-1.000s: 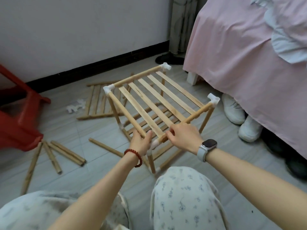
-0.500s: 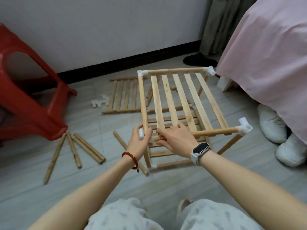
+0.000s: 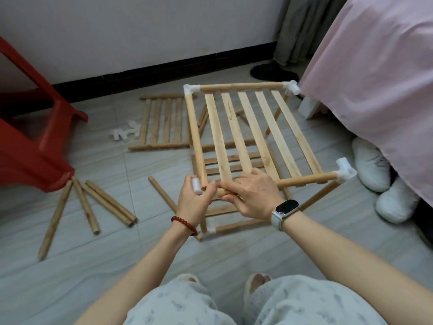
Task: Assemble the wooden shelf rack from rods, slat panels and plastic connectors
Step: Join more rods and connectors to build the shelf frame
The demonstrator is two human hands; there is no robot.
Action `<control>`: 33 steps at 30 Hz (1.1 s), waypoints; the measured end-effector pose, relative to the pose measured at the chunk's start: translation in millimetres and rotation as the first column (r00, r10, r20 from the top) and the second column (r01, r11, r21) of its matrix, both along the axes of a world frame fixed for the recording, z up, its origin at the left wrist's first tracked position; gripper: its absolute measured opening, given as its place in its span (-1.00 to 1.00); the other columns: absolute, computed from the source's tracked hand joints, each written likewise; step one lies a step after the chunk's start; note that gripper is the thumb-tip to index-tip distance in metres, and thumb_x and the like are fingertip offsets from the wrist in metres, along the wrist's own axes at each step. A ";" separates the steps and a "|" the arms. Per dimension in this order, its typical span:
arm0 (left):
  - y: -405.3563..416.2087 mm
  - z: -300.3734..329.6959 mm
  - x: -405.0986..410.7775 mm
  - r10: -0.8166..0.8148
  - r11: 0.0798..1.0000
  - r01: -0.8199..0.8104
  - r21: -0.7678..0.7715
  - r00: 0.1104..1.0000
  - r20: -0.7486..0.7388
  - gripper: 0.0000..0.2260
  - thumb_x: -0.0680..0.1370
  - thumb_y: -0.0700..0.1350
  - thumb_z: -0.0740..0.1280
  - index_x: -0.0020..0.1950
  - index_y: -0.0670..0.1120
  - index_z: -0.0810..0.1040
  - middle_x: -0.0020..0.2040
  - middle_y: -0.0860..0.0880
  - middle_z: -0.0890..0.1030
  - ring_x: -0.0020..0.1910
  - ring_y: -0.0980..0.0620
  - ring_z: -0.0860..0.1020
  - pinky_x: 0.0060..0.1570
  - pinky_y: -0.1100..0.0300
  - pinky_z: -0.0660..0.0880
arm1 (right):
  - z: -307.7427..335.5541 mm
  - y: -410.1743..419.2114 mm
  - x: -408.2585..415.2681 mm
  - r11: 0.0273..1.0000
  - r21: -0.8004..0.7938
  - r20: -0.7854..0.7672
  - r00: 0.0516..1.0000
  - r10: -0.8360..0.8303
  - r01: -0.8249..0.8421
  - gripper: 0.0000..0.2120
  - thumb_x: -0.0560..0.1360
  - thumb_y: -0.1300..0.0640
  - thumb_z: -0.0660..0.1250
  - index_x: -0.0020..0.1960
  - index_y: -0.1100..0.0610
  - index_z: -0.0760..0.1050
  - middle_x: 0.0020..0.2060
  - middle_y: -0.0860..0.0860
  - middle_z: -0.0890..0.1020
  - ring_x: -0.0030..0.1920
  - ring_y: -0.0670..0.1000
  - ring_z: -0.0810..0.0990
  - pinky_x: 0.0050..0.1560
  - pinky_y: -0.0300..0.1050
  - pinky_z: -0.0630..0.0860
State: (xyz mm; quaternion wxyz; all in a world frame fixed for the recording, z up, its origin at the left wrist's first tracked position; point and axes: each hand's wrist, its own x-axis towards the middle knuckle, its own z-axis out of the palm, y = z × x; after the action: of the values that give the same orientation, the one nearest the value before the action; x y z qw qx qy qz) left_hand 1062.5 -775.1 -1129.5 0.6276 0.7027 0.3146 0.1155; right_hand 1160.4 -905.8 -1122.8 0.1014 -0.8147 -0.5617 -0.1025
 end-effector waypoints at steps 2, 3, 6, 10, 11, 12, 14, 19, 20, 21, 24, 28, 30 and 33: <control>-1.0 -2.2 1.1 -0.005 1.000 0.005 -0.004 1.000 0.007 -0.79 0.51 -0.04 0.35 -0.17 -0.05 0.32 -0.19 -0.18 0.51 -0.20 -0.14 0.54 -0.14 -0.03 0.57 | 1.2 1.6 -2.7 1.000 -0.022 -0.016 1.000 -0.007 0.007 -0.60 0.50 -0.16 0.04 0.08 -0.06 0.58 -0.46 -0.10 0.57 -0.44 -0.06 0.53 -0.30 -0.22 0.23; 1.0 -2.2 0.1 0.000 1.000 0.000 0.000 1.000 0.004 -0.80 0.51 -0.05 0.35 -0.17 -0.04 0.33 -0.19 -0.17 0.52 -0.20 -0.14 0.55 -0.16 -0.01 0.58 | 1.4 0.9 -2.5 0.999 -0.035 -0.029 1.000 -0.007 0.006 -0.60 0.50 -0.16 0.04 0.09 -0.06 0.58 -0.45 -0.10 0.58 -0.43 -0.06 0.53 -0.31 -0.22 0.24; 16.6 -7.0 -10.8 0.147 0.989 -0.145 -0.037 0.989 0.035 -0.83 0.52 -0.13 0.35 -0.18 -0.06 0.37 -0.26 -0.08 0.47 -0.30 -0.03 0.50 -0.36 0.21 0.57 | -1.5 -10.8 3.6 1.000 -0.019 -0.076 0.997 -0.003 0.002 -0.61 0.50 -0.15 0.06 0.08 -0.04 0.58 -0.41 -0.09 0.60 -0.40 -0.04 0.55 -0.31 -0.18 0.34; 21.6 -3.9 -17.3 0.045 0.997 -0.043 -0.071 0.999 0.020 -0.84 0.53 -0.08 0.31 -0.15 -0.06 0.35 -0.20 -0.03 0.45 -0.24 0.04 0.49 -0.24 0.13 0.56 | -4.9 -20.8 8.4 1.000 -0.008 -0.075 0.997 -0.011 0.010 -0.62 0.50 -0.14 0.10 0.10 -0.01 0.59 -0.39 -0.10 0.61 -0.39 -0.05 0.55 -0.33 -0.17 0.37; 19.8 -1.3 -14.9 0.014 0.998 -0.013 -0.066 1.000 0.016 -0.85 0.54 -0.06 0.29 -0.14 -0.05 0.34 -0.19 -0.02 0.45 -0.22 0.05 0.49 -0.22 0.13 0.55 | -4.0 -17.4 6.8 1.000 -0.021 -0.085 0.996 -0.021 0.019 -0.61 0.50 -0.15 0.10 0.11 -0.02 0.59 -0.38 -0.10 0.61 -0.38 -0.04 0.56 -0.31 -0.17 0.36; 18.6 0.6 -12.0 -0.013 0.998 0.014 -0.057 1.000 0.014 -0.85 0.55 -0.04 0.28 -0.13 -0.05 0.33 -0.19 -0.01 0.46 -0.21 0.07 0.49 -0.20 0.14 0.55 | -2.1 -13.9 6.2 0.999 -0.043 -0.100 0.994 -0.034 0.030 -0.59 0.50 -0.18 0.08 0.13 -0.04 0.58 -0.36 -0.09 0.62 -0.35 -0.04 0.56 -0.28 -0.17 0.35; 16.7 2.4 -13.2 -0.058 0.995 0.059 -0.079 0.998 0.007 -0.85 0.55 -0.04 0.27 -0.12 -0.04 0.33 -0.18 0.01 0.46 -0.21 0.09 0.50 -0.16 0.13 0.55 | 2.6 -8.8 2.6 0.996 -0.067 -0.181 0.981 -0.070 0.058 -0.53 0.50 -0.22 0.01 0.17 -0.08 0.56 -0.30 -0.08 0.60 -0.28 -0.04 0.52 -0.22 -0.16 0.29; 18.6 3.1 -20.2 -0.200 0.971 0.198 -0.130 0.980 0.001 -0.86 0.55 -0.05 0.27 0.00 -0.07 0.36 -0.14 0.01 0.47 -0.26 0.11 0.52 -0.20 0.20 0.58 | 29.5 10.8 4.8 0.973 -0.065 -0.483 0.846 -0.226 0.223 -0.65 0.57 -0.11 0.15 -0.07 0.06 0.63 -0.16 -0.03 0.41 -0.10 -0.05 0.37 -0.12 -0.13 0.36; 18.6 2.2 -20.9 -0.225 0.967 0.222 -0.123 0.974 -0.004 -0.84 0.55 -0.04 0.28 0.00 -0.09 0.37 -0.14 0.00 0.49 -0.26 0.11 0.54 -0.16 0.16 0.59 | 34.0 17.2 6.0 0.968 -0.118 -0.502 0.828 -0.249 0.219 -0.61 0.57 -0.13 0.13 -0.13 0.08 0.61 -0.16 -0.02 0.42 -0.08 -0.05 0.36 -0.08 -0.12 0.35; 19.1 1.6 -21.7 -0.252 0.964 0.250 -0.093 0.968 -0.016 -0.83 0.55 -0.01 0.28 -0.03 -0.09 0.39 -0.16 0.00 0.51 -0.28 0.10 0.56 -0.13 0.09 0.59 | 37.9 25.8 6.4 0.963 -0.170 -0.525 0.808 -0.267 0.208 -0.56 0.57 -0.16 0.10 -0.22 0.11 0.57 -0.20 -0.01 0.44 -0.10 -0.06 0.36 -0.09 -0.11 0.34; 20.5 3.0 -25.9 -0.328 0.942 0.333 0.035 0.940 -0.094 -0.80 0.54 0.03 0.29 -0.20 -0.06 0.43 -0.31 0.02 0.55 -0.35 0.18 0.56 -0.19 0.16 0.54 | 44.2 55.3 4.4 0.947 -0.274 -0.533 0.793 -0.294 0.168 -0.46 0.56 -0.19 0.11 -0.47 0.11 0.39 -0.48 -0.02 0.39 -0.38 -0.12 0.32 -0.21 -0.11 0.25; 19.8 3.7 -28.7 -0.348 0.933 0.355 0.055 0.931 -0.109 -0.78 0.53 -0.03 0.31 -0.28 -0.03 0.40 -0.39 0.10 0.48 -0.47 0.33 0.47 -0.39 0.40 0.36 | 48.0 77.0 0.6 0.913 -0.381 -0.646 0.664 -0.377 0.148 -0.64 0.53 -0.17 0.19 -0.26 0.01 0.58 -0.31 0.02 0.60 -0.24 -0.06 0.48 0.07 -0.04 0.32; 22.0 5.0 -27.4 -0.348 0.934 0.355 0.045 0.930 -0.117 -0.79 0.53 -0.01 0.31 -0.25 -0.03 0.40 -0.37 0.10 0.48 -0.45 0.31 0.47 -0.36 0.37 0.37 | 47.7 79.9 1.5 0.909 -0.385 -0.710 0.578 -0.402 0.159 -0.66 0.51 -0.18 0.23 -0.14 0.05 0.61 -0.12 0.04 0.64 -0.10 -0.03 0.52 0.15 -0.01 0.35; 23.7 6.2 -25.5 -0.348 0.934 0.355 0.036 0.927 -0.138 -0.81 0.52 0.02 0.31 -0.20 -0.04 0.40 -0.32 0.06 0.50 -0.36 0.21 0.50 -0.28 0.30 0.41 | 46.4 81.8 1.6 0.905 -0.405 -0.736 0.540 -0.407 0.130 -0.69 0.50 -0.17 0.26 -0.17 0.05 0.56 -0.27 -0.02 0.55 -0.18 -0.04 0.50 -0.01 -0.06 0.38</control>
State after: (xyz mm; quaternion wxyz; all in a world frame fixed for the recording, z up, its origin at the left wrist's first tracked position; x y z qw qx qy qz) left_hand 1037.0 -751.4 -1123.3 0.5948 0.7723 0.2201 -0.0352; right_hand 1162.0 -824.0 -1076.4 0.2019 -0.8533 -0.3285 0.3509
